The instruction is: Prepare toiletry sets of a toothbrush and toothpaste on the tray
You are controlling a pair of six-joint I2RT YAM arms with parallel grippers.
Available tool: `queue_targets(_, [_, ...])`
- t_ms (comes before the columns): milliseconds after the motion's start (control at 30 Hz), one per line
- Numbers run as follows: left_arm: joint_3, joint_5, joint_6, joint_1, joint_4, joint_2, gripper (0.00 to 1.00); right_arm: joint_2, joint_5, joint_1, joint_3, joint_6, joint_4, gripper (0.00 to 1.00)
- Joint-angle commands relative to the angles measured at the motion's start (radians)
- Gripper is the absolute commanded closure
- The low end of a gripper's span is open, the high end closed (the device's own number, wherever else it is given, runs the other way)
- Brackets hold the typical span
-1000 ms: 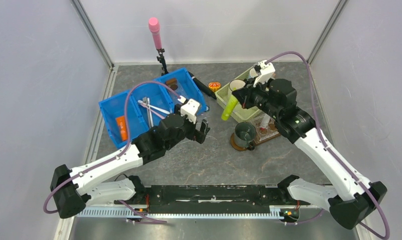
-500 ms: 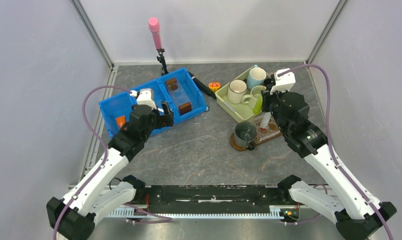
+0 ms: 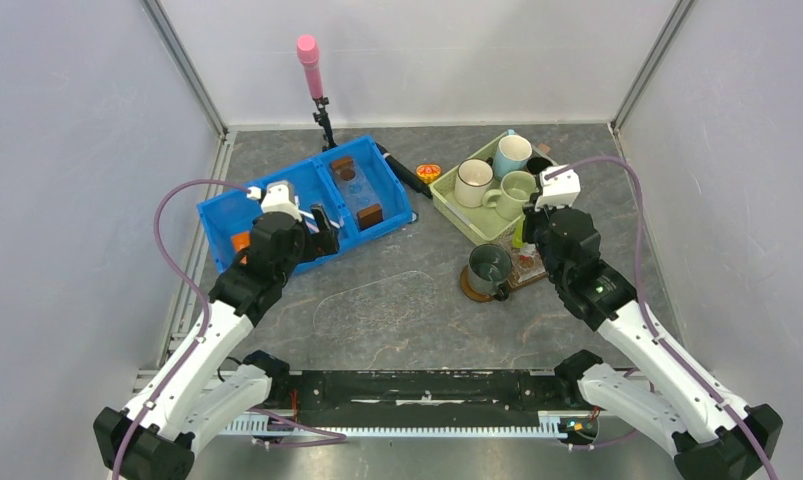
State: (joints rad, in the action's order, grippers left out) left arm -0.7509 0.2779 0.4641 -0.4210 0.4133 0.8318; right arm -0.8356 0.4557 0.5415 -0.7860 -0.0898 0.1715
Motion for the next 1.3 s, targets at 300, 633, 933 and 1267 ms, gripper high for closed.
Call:
queue_targets(300, [-0.004, -0.022, 0.043, 0.008, -0.017, -0.006, 0.00, 0.046, 0.060, 0.000, 0.135, -0.030, -0.226, 1.00])
queue_targets(633, [-0.002, -0.037, 0.046, 0.010, -0.027, 0.010, 0.00, 0.035, 0.058, 0.000, 0.221, -0.051, -0.282, 1.00])
queue_targets(933, [0.001, -0.037, 0.042, 0.010, -0.028, 0.004, 0.00, 0.019, 0.063, 0.000, 0.306, -0.058, -0.351, 1.00])
queue_targets(1267, [0.004, -0.035, 0.040, 0.011, -0.027, 0.000, 0.00, -0.020, 0.081, 0.000, 0.326, -0.059, -0.375, 0.82])
